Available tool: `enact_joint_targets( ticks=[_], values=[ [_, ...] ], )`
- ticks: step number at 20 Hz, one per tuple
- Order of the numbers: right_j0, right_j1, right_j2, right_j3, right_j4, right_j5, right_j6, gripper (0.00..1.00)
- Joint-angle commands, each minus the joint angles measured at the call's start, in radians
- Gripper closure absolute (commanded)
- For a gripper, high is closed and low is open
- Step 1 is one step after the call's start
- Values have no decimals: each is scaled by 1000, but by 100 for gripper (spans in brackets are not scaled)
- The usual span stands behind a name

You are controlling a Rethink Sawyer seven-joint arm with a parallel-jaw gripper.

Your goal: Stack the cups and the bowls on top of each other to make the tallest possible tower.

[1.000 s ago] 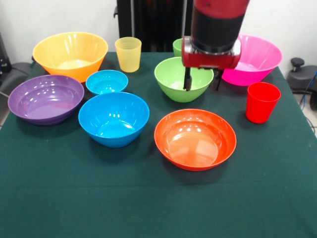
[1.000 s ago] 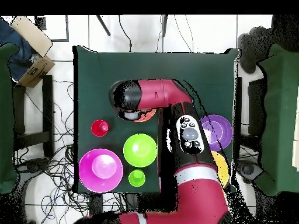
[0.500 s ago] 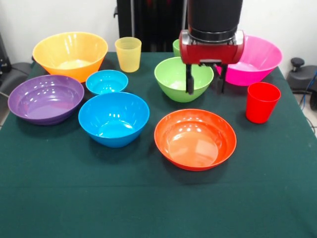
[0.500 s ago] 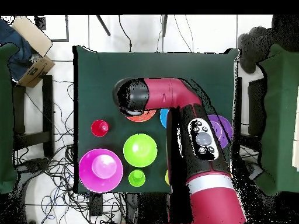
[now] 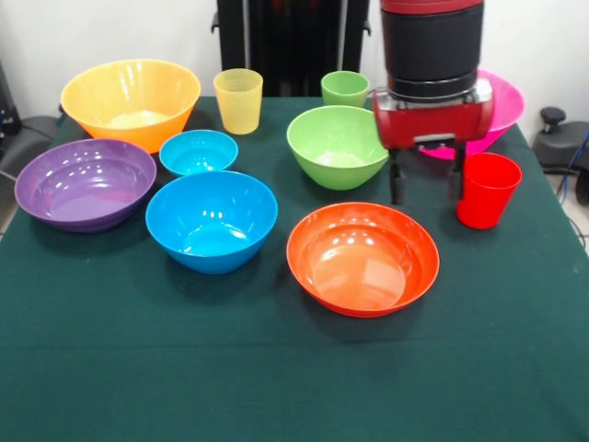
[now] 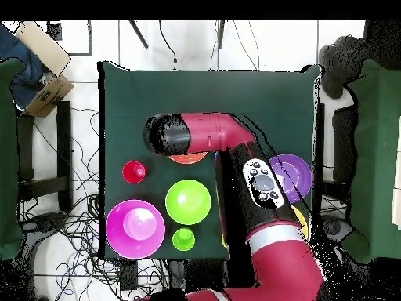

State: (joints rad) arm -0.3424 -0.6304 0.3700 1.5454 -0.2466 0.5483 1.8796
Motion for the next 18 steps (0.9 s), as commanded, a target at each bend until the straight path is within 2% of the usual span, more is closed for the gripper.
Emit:
enact_joint_targets(
  ticks=[1,4,9,14,18],
  values=[
    [39,65,77,63,-4,-34,23,0],
    [63,68,61,45,-12,-23,36,0],
    [66,93,32,21,-48,-50,16,0],
    [14,127,59,21,-69,-60,-55,0],
    [-27,129,88,64,-121,-139,-99,0]
  ],
)
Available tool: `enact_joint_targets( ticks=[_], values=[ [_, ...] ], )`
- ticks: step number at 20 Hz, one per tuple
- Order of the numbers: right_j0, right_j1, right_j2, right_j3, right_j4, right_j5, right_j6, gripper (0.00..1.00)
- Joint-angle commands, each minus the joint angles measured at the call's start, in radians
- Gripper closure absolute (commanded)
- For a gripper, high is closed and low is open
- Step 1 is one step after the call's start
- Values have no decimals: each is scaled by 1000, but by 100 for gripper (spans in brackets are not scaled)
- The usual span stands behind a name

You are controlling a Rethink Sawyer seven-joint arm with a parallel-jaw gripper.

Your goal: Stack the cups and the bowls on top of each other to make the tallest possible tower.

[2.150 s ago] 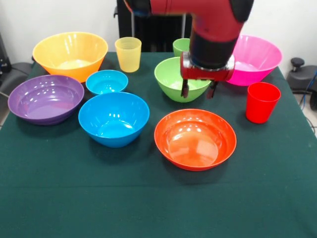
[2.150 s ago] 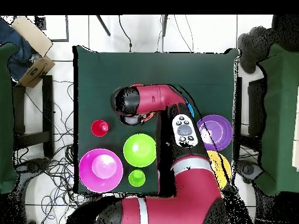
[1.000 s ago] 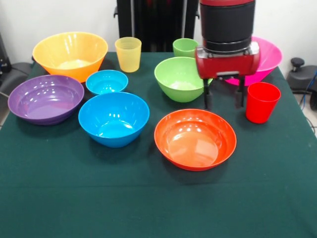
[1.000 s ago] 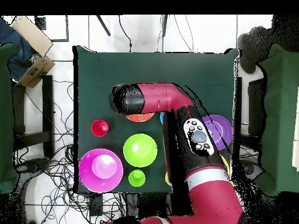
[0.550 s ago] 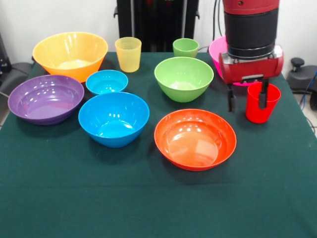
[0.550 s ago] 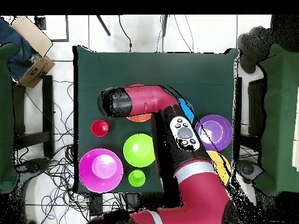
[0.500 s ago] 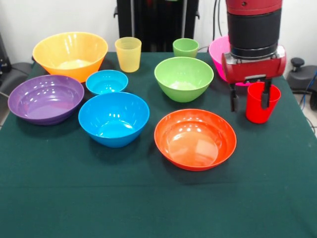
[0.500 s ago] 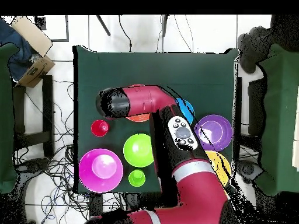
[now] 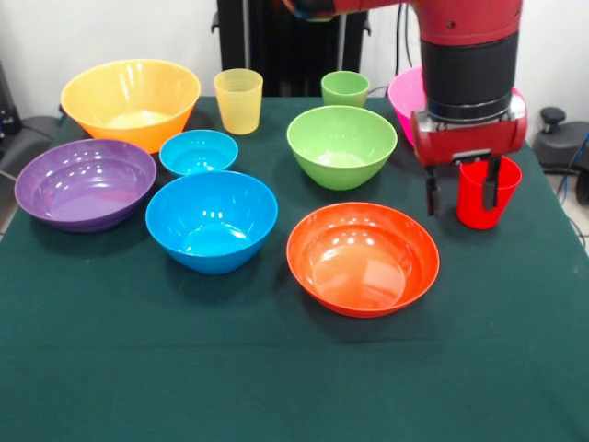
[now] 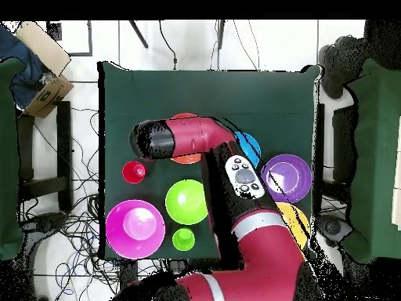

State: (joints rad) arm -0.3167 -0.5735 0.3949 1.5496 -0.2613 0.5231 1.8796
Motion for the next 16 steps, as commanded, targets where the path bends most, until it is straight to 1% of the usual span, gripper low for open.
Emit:
enact_joint_targets(
  ticks=[1,2,4,7,12,16],
  values=[
    [-61,75,67,58,-108,-102,-106,0],
    [-69,78,72,56,-109,-90,-114,0],
    [-64,83,64,33,-113,-46,-119,0],
    [-64,75,69,27,-123,-26,-126,0],
    [-67,77,70,46,-154,-65,-113,0],
    [-60,79,68,43,-154,-60,-94,0]
  ],
)
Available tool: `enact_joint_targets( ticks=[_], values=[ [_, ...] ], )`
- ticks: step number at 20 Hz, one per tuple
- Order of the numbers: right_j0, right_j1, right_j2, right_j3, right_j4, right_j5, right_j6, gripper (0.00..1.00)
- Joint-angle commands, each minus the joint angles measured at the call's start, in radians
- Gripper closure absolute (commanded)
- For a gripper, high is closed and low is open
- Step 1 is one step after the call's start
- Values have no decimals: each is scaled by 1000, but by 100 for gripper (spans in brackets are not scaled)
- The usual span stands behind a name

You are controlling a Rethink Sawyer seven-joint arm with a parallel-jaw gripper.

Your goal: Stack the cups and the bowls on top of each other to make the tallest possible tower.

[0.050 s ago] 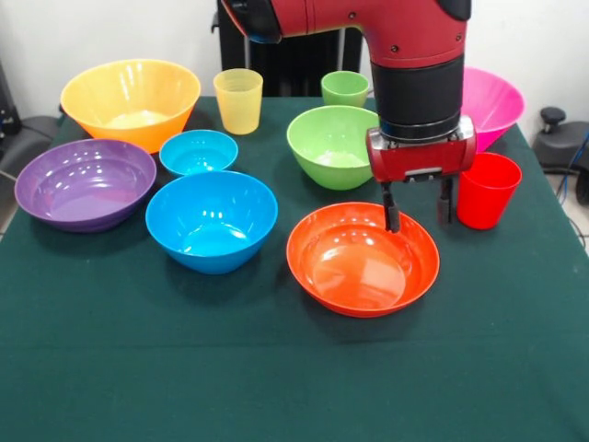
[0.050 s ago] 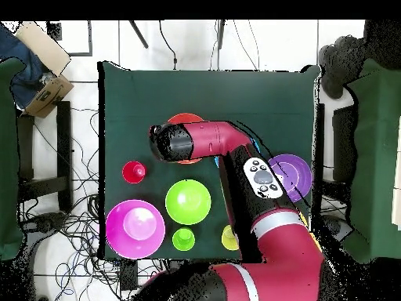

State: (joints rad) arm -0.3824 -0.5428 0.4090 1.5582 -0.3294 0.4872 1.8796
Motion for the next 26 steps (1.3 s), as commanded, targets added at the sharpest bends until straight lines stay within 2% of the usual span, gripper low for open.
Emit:
enact_joint_targets(
  ticks=[1,9,19,22,26],
  values=[
    [10,49,52,31,-86,-19,-89,0],
    [36,62,29,0,-100,1,-60,0],
    [85,138,-24,-95,-100,67,-48,0],
    [97,147,-40,-114,-131,31,-58,0],
    [82,133,-41,-76,-158,-28,-65,0]
  ],
)
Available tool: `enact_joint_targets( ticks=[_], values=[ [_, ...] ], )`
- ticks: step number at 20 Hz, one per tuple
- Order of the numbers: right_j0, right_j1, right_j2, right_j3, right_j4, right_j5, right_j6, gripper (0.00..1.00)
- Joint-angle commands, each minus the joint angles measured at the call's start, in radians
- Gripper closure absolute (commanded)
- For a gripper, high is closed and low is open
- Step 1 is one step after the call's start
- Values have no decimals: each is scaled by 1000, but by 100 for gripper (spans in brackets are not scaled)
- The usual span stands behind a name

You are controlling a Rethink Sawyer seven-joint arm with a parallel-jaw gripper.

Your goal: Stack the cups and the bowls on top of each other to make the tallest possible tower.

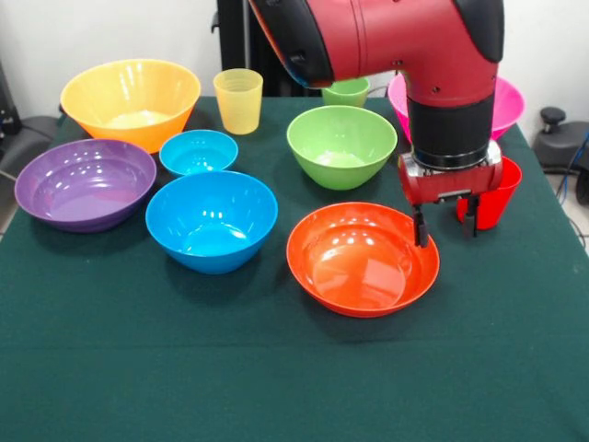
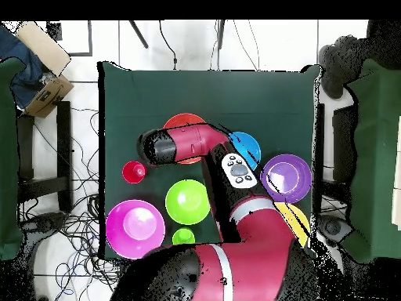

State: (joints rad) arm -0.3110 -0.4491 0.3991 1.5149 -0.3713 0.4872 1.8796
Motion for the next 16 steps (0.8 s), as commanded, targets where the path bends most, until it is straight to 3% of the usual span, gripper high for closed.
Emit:
enact_joint_targets(
  ticks=[1,16],
  values=[
    [5,45,-29,-32,-122,-33,-71,0],
    [-18,62,-32,-23,-230,-109,-59,0]
  ],
)
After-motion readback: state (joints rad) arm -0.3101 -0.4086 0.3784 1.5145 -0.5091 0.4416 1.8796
